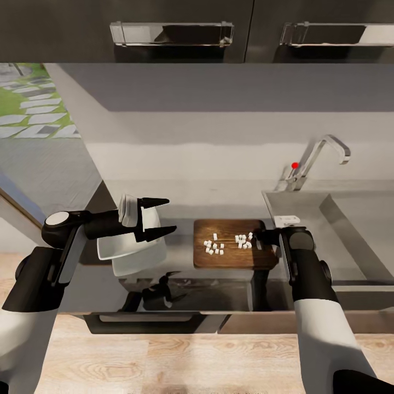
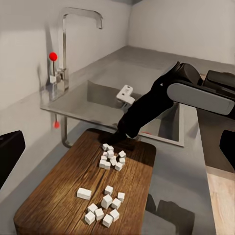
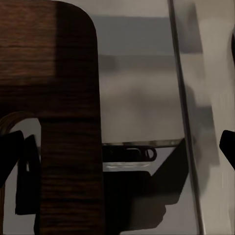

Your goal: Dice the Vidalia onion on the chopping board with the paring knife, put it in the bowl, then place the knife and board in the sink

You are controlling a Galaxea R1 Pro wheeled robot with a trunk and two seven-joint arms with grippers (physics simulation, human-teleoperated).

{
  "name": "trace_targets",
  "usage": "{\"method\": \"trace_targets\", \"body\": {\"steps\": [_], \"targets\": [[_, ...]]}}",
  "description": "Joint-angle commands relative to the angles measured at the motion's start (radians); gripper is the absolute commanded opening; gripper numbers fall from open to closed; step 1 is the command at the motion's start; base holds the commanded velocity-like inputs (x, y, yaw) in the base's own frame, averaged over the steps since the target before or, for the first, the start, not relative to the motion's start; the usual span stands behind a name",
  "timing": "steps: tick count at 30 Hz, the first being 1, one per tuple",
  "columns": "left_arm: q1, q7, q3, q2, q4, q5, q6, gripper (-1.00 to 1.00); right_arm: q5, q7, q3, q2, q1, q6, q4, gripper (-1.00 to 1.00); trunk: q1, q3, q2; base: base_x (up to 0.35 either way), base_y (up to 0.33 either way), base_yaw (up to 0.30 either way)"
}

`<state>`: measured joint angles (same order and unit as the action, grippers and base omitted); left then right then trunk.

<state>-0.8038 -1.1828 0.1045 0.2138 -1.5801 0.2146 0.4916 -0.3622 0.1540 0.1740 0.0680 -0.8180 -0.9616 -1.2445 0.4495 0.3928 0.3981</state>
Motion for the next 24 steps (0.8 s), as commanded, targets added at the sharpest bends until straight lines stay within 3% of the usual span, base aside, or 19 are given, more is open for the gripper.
{"method": "trace_targets", "body": {"steps": [1,19,20,24], "targets": [[-0.001,0.000,0.001,0.001,0.000,0.006,0.010,1.00,-0.011,0.010,0.002,0.001,-0.001,-0.003,-0.001,1.00,0.001,0.002,0.002,0.000,0.000,0.000],[-0.001,0.000,0.001,0.001,0.000,0.006,0.010,1.00,-0.011,0.010,0.002,0.001,-0.001,-0.003,-0.001,1.00,0.001,0.003,0.002,0.000,0.000,0.000],[0.000,0.000,0.001,0.001,0.000,0.006,0.010,1.00,-0.011,0.010,0.002,0.001,-0.001,-0.003,-0.001,-1.00,0.001,0.003,0.002,0.000,0.000,0.000],[0.000,0.000,0.001,0.001,0.000,0.006,0.010,1.00,-0.011,0.010,0.002,0.001,-0.001,-0.003,-0.001,-1.00,0.001,0.003,0.002,0.000,0.000,0.000]]}}
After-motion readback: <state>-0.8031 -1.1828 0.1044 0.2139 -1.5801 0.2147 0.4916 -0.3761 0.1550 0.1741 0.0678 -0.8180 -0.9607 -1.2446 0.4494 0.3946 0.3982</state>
